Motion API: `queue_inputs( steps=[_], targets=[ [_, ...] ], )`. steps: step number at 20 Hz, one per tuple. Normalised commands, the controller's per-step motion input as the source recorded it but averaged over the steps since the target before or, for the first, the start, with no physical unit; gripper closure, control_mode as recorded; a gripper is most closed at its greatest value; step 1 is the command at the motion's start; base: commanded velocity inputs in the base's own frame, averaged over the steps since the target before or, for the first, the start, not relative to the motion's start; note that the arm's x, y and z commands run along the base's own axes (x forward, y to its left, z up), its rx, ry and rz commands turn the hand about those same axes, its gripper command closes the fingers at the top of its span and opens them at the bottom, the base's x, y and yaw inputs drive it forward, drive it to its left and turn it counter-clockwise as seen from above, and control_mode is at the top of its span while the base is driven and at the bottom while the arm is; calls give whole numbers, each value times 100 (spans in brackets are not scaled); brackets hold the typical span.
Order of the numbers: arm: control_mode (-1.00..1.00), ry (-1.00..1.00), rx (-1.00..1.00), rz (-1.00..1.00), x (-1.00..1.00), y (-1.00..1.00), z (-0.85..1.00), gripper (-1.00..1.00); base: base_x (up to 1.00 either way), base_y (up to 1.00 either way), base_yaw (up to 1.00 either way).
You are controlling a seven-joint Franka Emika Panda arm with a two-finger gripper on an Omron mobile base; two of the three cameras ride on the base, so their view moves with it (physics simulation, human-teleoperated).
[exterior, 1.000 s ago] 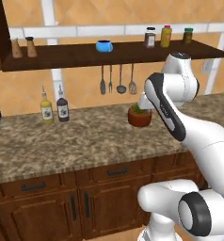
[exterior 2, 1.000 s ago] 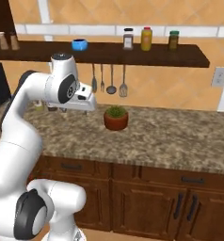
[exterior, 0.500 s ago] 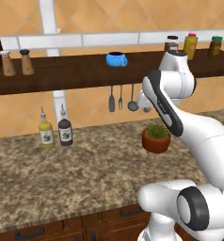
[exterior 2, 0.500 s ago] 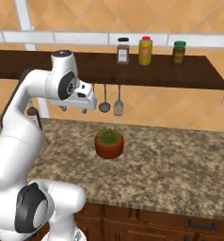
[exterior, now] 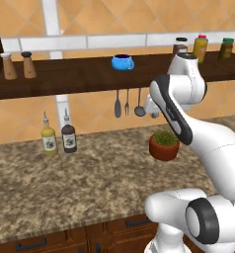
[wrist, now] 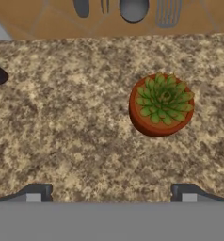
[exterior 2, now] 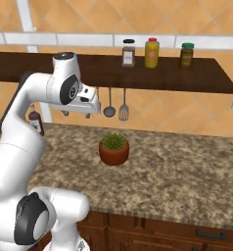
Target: Gather all objects into one cabinet and sort the glasses and bowls to opposite sides.
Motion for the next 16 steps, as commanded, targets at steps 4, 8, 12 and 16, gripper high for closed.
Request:
queue_inputs(
  steps=[4, 8, 12, 16],
  targets=[
    [100, 0, 0, 0, 0, 0, 0, -100, 45, 2, 2],
    [-100, -3, 0, 1, 11, 14, 9, -100, 0, 0, 0],
    [-100, -5, 0, 1, 0, 19, 21, -100, 0, 0, 0],
    [-100, -5, 0, 2, -3, 3, 34, -100, 0, 0, 0]
  ],
)
